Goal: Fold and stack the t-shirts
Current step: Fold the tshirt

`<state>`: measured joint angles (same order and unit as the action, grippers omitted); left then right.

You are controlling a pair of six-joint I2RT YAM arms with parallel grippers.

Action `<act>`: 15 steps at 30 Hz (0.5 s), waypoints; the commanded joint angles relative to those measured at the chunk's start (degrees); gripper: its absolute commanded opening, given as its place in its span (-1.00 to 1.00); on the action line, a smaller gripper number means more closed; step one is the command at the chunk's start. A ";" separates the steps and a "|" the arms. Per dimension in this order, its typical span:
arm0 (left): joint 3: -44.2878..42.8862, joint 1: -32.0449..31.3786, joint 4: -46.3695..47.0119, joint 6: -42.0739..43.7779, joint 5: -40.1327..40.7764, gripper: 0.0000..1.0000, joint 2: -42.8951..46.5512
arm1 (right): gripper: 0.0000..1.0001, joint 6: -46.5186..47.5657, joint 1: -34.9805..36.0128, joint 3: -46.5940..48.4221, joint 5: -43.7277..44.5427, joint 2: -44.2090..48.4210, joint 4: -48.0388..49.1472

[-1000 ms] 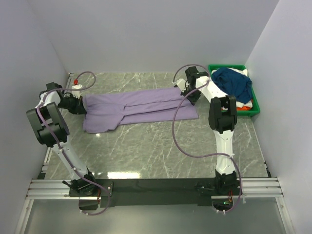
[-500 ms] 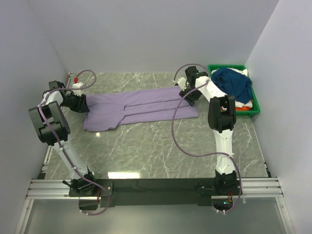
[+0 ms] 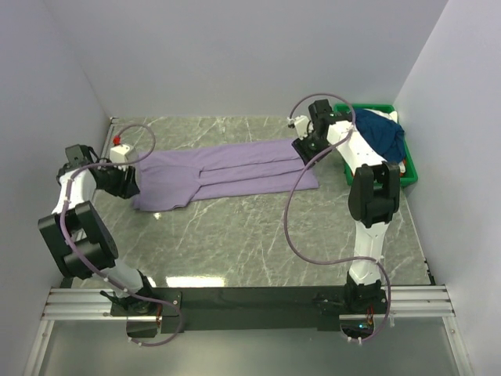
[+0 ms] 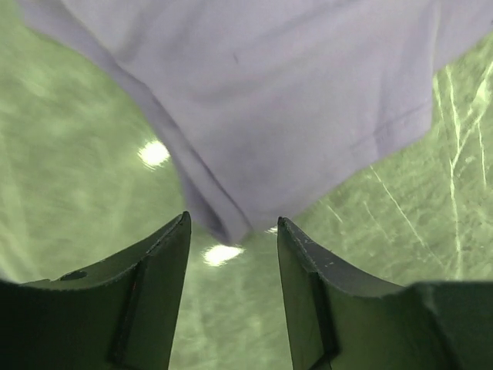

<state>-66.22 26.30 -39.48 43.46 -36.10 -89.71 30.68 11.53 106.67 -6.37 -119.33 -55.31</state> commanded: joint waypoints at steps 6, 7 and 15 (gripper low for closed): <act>4.87 0.59 5.73 -8.92 3.14 0.11 -4.94 | 0.25 -7.81 0.69 -10.60 -2.07 -0.47 3.26; 4.69 0.59 5.82 -9.10 3.14 0.10 -5.38 | 0.25 -8.61 0.60 -11.91 -1.89 -0.29 3.97; 3.29 1.56 6.53 -11.20 2.70 0.04 -9.95 | 0.31 -13.35 -1.42 -14.39 -1.63 0.50 6.97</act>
<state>-61.01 27.38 -34.30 34.22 -33.06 -98.43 20.53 11.49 92.25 -8.45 -120.33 -51.42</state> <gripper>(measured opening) 0.527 0.653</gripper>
